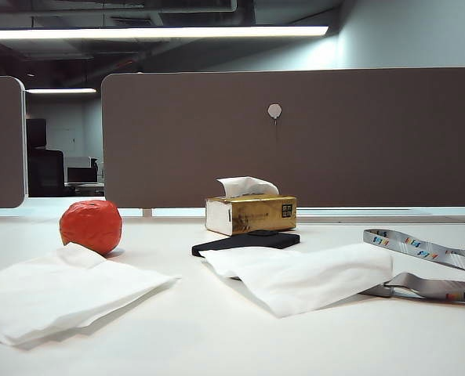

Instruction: Pull out a tissue from the tissue box and use it to cover the ID card on the tabletop.

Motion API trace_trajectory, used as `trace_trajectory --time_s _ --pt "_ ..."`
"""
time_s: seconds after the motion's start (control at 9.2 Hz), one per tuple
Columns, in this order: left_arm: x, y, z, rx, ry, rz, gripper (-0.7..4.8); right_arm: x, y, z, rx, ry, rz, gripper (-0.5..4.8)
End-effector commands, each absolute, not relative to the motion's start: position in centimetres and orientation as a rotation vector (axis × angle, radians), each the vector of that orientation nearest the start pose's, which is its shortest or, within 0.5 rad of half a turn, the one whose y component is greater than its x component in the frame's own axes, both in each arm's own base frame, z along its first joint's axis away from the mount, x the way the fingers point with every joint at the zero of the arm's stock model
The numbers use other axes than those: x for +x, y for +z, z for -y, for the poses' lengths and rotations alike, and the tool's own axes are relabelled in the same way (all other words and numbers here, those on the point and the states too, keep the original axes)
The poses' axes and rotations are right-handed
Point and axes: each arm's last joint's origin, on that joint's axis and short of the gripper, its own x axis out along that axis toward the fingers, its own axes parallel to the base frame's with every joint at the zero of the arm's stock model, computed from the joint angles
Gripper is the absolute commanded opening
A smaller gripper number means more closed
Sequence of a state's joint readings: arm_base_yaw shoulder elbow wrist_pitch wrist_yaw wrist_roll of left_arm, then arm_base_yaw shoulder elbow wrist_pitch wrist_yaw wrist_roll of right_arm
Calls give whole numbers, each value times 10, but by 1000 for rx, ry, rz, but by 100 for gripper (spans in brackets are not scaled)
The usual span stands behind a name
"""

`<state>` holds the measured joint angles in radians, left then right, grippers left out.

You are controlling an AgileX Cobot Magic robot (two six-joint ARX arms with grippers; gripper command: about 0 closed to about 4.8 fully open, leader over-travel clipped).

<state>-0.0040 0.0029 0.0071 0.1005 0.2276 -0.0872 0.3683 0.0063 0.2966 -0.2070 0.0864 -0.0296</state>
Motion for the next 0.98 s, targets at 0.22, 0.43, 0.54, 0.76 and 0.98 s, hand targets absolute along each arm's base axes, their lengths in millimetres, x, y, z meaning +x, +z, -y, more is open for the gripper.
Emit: trace_trajectory --time_s 0.22,0.43,0.54,0.76,0.98 --pt "96 178 7 -76 -238 109 -6 88 188 -33 71 343 186 -5" --pt "96 178 7 -76 -237 109 -6 91 183 -31 62 251 181 -4" --pt "96 178 7 -76 -237 109 -6 91 184 -29 43 208 197 -4" --pt "96 178 7 -76 -237 109 -6 94 186 -13 -7 70 220 -3" --pt "96 178 7 -77 -237 107 -6 94 190 1 -1 132 260 -4"
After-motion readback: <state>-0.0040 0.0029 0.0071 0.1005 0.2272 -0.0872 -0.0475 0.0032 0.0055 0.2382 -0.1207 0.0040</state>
